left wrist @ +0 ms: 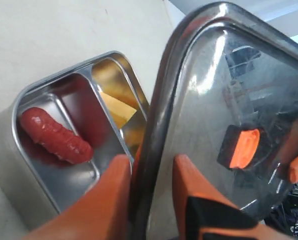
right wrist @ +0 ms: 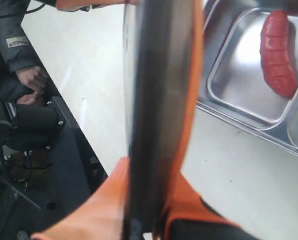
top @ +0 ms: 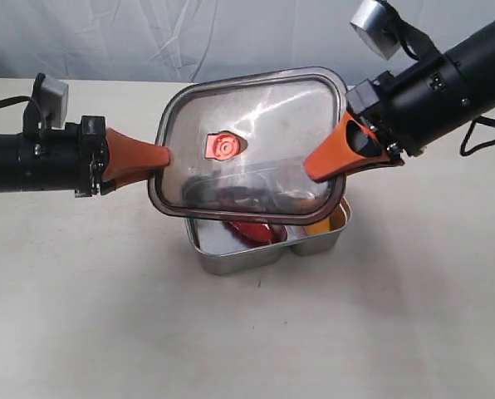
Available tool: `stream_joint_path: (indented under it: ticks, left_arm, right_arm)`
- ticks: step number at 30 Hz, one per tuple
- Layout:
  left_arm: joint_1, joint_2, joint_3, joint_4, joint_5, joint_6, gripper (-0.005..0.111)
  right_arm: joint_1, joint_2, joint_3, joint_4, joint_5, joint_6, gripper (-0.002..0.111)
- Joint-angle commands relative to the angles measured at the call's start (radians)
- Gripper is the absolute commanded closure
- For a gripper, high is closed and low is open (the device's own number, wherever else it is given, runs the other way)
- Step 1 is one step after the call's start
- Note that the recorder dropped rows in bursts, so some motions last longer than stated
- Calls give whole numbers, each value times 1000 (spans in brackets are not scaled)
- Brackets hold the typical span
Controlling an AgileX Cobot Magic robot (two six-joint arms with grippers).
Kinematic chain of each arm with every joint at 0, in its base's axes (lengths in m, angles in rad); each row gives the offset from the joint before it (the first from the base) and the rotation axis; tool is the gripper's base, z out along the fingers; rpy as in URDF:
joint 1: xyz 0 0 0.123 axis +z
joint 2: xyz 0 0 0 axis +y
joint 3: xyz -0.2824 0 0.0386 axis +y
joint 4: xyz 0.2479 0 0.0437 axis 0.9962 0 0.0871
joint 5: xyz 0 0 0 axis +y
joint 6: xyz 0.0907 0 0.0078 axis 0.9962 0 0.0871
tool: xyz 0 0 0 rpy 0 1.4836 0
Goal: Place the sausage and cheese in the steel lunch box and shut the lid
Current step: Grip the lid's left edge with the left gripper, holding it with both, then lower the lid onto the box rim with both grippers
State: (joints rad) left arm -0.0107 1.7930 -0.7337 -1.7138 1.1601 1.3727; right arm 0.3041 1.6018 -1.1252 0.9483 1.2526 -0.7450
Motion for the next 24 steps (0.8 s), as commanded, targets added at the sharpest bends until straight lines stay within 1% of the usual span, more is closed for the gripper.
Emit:
stream_joint_path:
  ticks: [1, 3, 4, 6, 9, 12, 19, 24]
  left_arm:
    - [-40, -42, -2, -31, 61, -5, 106]
    - [-97, -42, -2, -31, 61, 1, 106]
    - [-142, -42, -7, -31, 61, 17, 106]
    - [-203, -42, -7, -31, 61, 19, 106]
    - [-252, -42, -7, -31, 61, 19, 106]
    - [-270, -42, -7, -31, 61, 22, 106]
    - [-271, -42, -3, -31, 61, 18, 107]
    - [-271, -42, -3, -31, 56, 16, 107]
  right_arm:
    - [-70, -1, 2, 0, -90, 74, 109]
    - [-71, 3, 2, 2, -83, 74, 109]
    - [-71, 13, 2, 2, -83, 74, 109]
    - [-71, 35, 2, -1, -134, 92, 109]
    - [-71, 59, -8, -3, -173, 94, 109]
    - [-71, 96, -41, -5, -160, 94, 109]
    - [-71, 215, -163, -33, -141, 134, 109]
    - [-71, 336, -280, -132, -84, 258, 109]
